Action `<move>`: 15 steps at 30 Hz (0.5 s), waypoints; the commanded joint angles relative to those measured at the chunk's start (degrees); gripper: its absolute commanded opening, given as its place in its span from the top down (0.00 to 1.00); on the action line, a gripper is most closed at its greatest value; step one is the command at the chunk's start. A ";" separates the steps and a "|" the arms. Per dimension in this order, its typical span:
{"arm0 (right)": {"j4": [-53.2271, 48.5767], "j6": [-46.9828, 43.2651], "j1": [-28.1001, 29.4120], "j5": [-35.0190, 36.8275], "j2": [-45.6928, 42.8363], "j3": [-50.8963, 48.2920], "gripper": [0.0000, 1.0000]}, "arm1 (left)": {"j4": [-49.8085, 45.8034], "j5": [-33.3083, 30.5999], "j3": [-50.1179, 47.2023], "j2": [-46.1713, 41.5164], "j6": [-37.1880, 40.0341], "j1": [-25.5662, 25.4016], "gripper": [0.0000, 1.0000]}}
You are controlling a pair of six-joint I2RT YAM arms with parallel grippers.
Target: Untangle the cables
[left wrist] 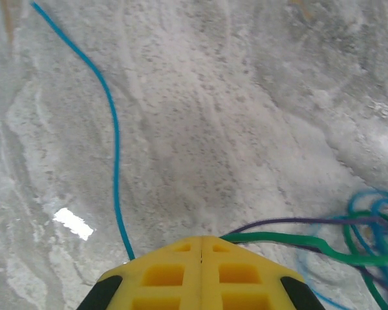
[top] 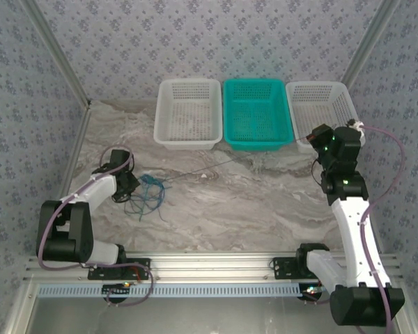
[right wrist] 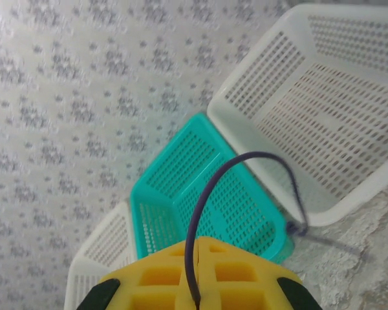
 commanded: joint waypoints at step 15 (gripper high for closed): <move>13.40 -14.29 14.57 -24.52 12.88 9.20 1.00 | 15.29 19.31 -2.48 -17.70 9.37 -13.87 0.32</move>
